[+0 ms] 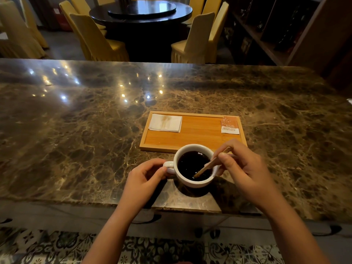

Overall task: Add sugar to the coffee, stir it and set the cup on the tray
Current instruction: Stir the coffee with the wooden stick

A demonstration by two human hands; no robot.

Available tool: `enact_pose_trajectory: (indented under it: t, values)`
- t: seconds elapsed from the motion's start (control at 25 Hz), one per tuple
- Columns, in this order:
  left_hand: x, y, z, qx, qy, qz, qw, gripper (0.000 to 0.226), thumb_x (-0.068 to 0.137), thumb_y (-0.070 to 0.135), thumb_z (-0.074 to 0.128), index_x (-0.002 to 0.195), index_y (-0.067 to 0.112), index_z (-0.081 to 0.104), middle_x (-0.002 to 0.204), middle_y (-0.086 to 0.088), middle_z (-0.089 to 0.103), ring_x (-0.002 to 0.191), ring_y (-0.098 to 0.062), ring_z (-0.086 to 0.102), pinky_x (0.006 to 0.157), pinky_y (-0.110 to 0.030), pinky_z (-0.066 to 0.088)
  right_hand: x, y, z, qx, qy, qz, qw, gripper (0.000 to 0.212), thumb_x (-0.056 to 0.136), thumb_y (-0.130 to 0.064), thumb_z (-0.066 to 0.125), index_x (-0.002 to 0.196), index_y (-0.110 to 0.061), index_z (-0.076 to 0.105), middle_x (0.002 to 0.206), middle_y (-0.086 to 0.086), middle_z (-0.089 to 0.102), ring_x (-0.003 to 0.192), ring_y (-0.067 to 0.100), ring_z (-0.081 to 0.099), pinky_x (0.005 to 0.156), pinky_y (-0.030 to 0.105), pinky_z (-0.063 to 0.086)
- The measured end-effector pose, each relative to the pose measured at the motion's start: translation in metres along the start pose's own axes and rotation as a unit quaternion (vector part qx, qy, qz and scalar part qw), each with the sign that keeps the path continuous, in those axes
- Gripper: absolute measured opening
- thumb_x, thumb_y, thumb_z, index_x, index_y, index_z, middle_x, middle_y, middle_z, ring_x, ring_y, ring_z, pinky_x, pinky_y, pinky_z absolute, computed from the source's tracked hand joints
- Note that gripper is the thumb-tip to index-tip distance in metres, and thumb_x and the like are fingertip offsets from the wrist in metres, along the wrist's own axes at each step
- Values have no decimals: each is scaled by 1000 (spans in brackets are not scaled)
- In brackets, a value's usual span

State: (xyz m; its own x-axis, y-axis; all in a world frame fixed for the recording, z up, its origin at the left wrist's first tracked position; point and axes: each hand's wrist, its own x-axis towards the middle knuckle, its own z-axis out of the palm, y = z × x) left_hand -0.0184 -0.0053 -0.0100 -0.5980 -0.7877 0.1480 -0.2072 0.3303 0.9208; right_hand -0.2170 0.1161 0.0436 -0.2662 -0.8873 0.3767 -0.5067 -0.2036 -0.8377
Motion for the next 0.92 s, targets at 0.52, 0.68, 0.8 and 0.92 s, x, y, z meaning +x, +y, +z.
enact_pose_trajectory:
  t: [0.52, 0.68, 0.8, 0.92]
  values:
    - [-1, 1, 0, -2, 5, 2, 1000, 27, 86, 12, 58, 96, 36, 65, 92, 13, 72, 87, -2, 66, 77, -15, 53, -2, 1, -7, -144, 37, -69, 987, 17, 89, -22, 41, 89, -13, 55, 81, -4, 57, 71, 7, 55, 58, 21, 46]
    - [-1, 0, 0, -1, 3, 0, 1000, 24, 86, 14, 58, 98, 34, 66, 94, 14, 72, 89, -4, 66, 79, -19, 54, -6, -3, -5, -84, 7, -29, 996, 17, 89, -27, 42, 87, -18, 56, 79, -6, 62, 71, 9, 60, 58, 19, 49]
    - [-1, 1, 0, 1, 10, 3, 1000, 25, 86, 14, 58, 97, 34, 66, 94, 14, 72, 87, -3, 66, 76, -15, 53, -3, 0, 11, 25, 17, 0, 1000, 12, 92, -18, 50, 88, -14, 60, 83, 3, 67, 73, 16, 67, 57, 30, 57]
    - [-1, 2, 0, 1, 4, 5, 1000, 28, 86, 12, 58, 95, 38, 64, 98, 19, 68, 87, -1, 65, 74, -8, 50, 6, 7, 17, 40, 70, 7, 997, 15, 92, -17, 47, 88, -9, 60, 84, 2, 66, 77, 16, 68, 58, 30, 58]
